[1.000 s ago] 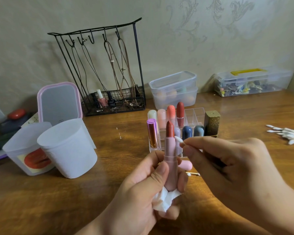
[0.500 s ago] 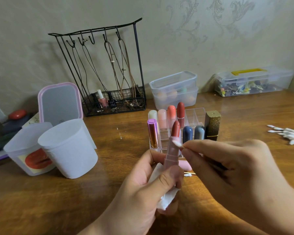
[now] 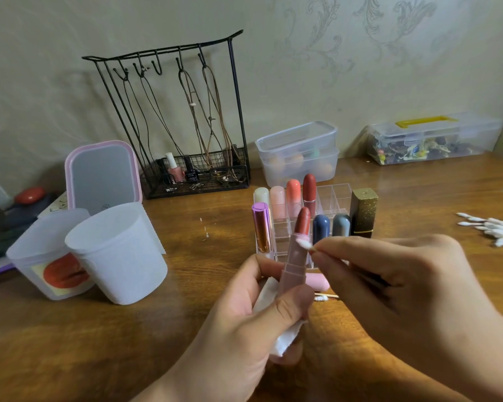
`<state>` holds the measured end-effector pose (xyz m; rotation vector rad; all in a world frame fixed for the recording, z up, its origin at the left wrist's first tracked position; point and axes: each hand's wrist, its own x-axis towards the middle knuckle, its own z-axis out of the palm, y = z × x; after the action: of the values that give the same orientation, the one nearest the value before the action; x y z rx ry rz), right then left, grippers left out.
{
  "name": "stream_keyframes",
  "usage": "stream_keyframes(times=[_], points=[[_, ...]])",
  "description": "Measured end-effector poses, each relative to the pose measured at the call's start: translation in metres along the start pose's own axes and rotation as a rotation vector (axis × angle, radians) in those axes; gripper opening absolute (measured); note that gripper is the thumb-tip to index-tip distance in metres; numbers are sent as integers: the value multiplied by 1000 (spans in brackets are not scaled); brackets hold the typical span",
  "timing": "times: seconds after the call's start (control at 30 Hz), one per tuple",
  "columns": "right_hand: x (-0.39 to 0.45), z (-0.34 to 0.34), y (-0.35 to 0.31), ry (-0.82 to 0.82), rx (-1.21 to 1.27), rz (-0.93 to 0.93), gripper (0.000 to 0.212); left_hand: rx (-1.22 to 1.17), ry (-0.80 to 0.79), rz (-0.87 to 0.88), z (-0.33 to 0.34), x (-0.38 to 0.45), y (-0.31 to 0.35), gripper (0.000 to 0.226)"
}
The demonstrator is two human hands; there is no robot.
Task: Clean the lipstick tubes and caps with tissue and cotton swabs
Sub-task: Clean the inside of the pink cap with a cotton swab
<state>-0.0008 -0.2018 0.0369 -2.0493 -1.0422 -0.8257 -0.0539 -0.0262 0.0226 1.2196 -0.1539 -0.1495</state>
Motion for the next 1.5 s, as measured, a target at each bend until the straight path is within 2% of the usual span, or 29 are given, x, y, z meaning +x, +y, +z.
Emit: stream_keyframes(times=[0.3,0.47,0.63,0.8,1.0,1.23,1.4,1.5], points=[[1,0,2,-23,15,40,14,-61,1,-63,3,-3,3,14],[1,1,1,-46,32,21,9,-66,51,-60,5,-3,2,26],[2,0,2,-81,48,19,17,-188,125,-22,10,-5,2,40],[1,0,1,-83,65,20,15,-146,79,-61,4,-5,-1,45],[0,2,2,-95,47,42,13,3,-1,-90,-1,0,-2,29],[-1,3,0,-88,29,28,10,-172,-16,-143,-1,-2,-1,24],[0,3,-1,-70,16,30,12,-183,-22,-155,0,-3,-1,24],[0,4,0,-69,-11,46,15,-202,-85,-143,-3,-2,-2,28]])
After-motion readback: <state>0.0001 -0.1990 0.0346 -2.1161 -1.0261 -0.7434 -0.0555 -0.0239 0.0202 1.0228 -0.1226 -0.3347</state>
